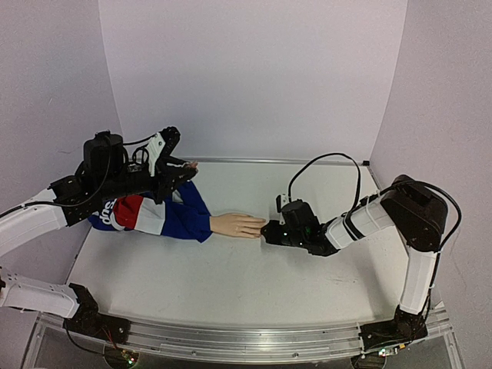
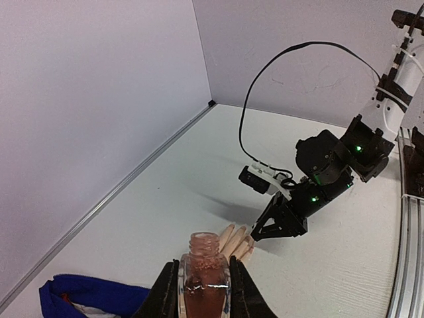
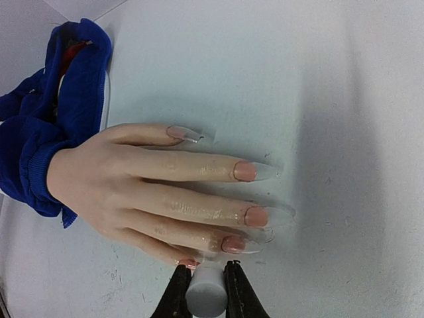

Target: Paint the nails

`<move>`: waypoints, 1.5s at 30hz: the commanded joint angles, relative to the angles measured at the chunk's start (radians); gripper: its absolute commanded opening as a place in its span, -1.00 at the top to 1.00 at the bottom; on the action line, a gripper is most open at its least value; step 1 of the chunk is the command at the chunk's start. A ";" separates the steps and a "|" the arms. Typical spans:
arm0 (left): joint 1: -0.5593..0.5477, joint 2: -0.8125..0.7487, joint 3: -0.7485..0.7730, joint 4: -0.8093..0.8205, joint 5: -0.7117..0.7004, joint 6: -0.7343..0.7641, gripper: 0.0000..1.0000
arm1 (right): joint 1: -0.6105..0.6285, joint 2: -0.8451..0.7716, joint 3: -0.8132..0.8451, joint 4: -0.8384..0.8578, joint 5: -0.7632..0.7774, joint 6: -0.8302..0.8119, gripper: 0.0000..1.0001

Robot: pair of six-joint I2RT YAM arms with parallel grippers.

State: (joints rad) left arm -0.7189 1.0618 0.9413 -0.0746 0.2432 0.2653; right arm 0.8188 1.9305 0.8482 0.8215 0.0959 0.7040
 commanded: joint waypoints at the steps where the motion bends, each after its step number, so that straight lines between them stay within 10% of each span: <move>1: 0.002 0.000 0.015 0.032 0.025 0.009 1.00 | -0.001 -0.034 0.015 -0.012 0.024 0.003 1.00; 45: 0.002 0.004 0.015 0.032 0.032 0.005 1.00 | -0.001 -0.011 0.025 0.053 -0.043 0.010 1.00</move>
State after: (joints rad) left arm -0.7189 1.0767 0.9413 -0.0772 0.2665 0.2646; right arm 0.8185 1.9152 0.8387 0.8394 0.0635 0.7082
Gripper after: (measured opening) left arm 0.216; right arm 0.144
